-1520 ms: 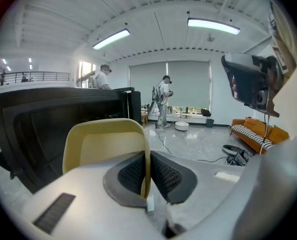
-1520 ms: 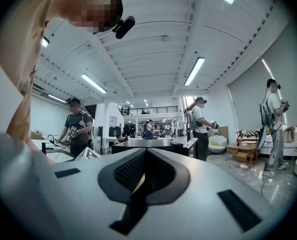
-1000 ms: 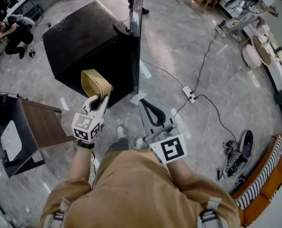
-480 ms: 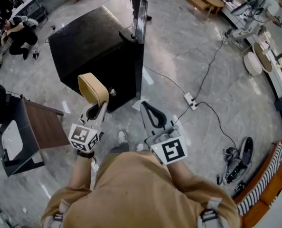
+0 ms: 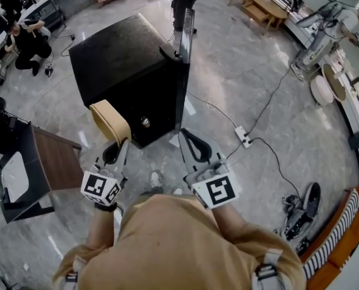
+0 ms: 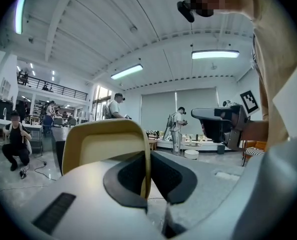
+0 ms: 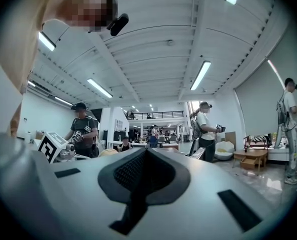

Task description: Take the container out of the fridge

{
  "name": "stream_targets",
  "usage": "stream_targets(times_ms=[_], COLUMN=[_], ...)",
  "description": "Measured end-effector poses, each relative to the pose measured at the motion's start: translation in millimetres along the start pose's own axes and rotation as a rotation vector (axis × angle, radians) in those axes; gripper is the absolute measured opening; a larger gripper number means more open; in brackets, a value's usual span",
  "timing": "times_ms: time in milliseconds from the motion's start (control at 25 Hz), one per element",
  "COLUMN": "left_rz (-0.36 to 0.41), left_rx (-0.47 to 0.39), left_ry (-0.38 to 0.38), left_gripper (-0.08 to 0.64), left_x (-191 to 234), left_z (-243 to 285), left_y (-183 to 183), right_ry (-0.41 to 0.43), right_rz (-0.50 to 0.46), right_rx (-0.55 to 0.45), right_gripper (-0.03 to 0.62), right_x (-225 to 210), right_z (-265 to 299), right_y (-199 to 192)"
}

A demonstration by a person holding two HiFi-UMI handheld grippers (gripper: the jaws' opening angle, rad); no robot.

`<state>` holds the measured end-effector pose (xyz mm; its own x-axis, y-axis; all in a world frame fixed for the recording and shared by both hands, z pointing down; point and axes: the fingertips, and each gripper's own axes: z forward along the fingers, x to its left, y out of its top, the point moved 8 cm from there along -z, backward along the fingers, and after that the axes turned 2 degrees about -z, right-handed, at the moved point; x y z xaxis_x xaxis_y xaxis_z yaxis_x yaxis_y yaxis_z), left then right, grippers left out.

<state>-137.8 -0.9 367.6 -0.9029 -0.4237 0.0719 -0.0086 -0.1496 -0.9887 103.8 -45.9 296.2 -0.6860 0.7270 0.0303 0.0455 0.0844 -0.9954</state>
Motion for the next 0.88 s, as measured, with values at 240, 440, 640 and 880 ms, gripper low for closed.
stream_targets(times_ms=[240,440,640,880], left_rz=[0.009,0.006,0.005,0.019], left_rx=[-0.045,-0.072,-0.089,-0.113], left_ry=[0.076,0.147,0.22,0.281], left_gripper=[0.014,0.014,0.014,0.014], left_x=[10,26,37,44], left_z=[-17,-33,-52,-71], left_y=[15,22,28,34], right_ry=[-0.009,-0.024,-0.037,-0.06], right_rz=[-0.003,-0.025,-0.036,-0.034], right_rx=[-0.009,0.006,0.003,-0.02], right_gripper=[0.0,0.0,0.0,0.0], right_x=[-1,-6,-11,-15], right_z=[4,2,2,4], right_y=[7,9,15,23])
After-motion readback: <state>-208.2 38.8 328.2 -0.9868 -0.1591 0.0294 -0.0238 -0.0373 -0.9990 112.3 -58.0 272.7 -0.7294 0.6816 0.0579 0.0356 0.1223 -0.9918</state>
